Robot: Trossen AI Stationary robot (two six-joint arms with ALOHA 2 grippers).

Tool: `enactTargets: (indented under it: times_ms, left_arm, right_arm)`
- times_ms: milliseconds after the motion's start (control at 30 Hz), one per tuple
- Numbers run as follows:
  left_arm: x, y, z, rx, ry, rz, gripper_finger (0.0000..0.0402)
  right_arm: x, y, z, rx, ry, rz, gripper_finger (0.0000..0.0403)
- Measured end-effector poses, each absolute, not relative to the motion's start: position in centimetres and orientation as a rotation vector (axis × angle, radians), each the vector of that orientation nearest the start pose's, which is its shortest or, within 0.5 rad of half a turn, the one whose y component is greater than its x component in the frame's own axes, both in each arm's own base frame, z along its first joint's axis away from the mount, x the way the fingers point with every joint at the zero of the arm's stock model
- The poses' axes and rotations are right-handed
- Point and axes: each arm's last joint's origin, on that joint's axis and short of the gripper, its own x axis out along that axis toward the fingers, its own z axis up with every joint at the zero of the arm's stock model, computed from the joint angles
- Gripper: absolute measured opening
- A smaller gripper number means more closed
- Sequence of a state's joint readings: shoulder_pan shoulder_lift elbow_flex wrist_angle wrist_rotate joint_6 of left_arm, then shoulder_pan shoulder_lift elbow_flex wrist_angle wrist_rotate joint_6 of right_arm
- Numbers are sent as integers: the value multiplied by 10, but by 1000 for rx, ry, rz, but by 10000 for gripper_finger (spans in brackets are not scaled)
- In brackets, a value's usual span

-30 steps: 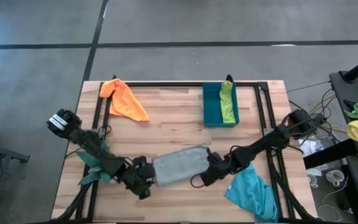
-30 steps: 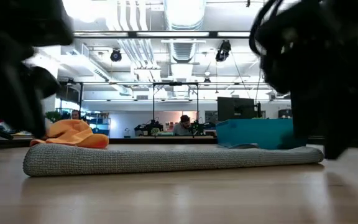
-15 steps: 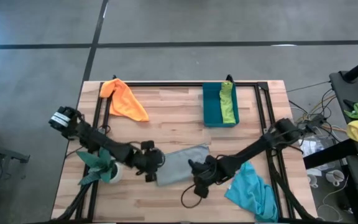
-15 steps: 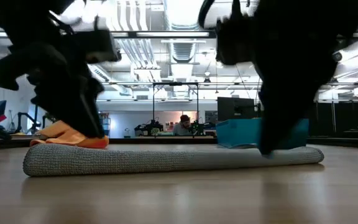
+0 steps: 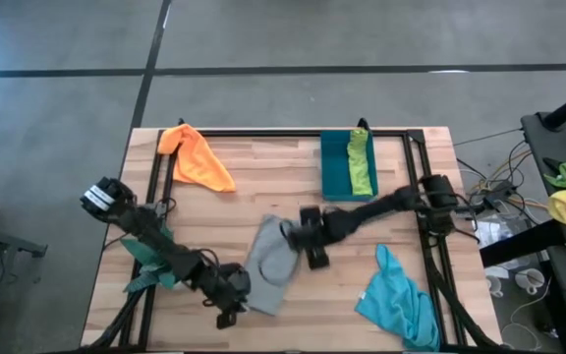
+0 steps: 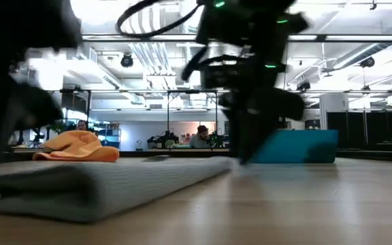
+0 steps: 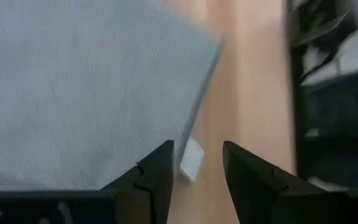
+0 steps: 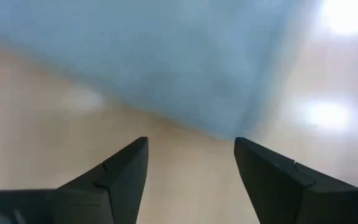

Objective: Roll microfiber towels into tight, uniform cylinder then place into a basket
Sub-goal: Roll the gray towel

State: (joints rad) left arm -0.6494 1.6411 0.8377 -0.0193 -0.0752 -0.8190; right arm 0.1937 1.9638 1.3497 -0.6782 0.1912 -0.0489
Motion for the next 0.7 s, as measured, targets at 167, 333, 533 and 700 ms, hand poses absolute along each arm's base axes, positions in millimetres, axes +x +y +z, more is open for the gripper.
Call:
enactTargets:
  times_ms: [167,333,533,700]
  left_arm:
    - [260,-190,184,-238,938,-169,122]
    - [250,-198,192,113,968,-329,122]
    - [232,-205,177,424,950,-463,122]
    - [227,-203,169,613,923,-550,133]
  right_arm:
    - [371,95,197,-298,1242,185,235]
    - [369,154,203,-360,1050,366,235]
    - [373,228,175,-467,812,494,235]
    - [394,254,148,-635,745,434,235]
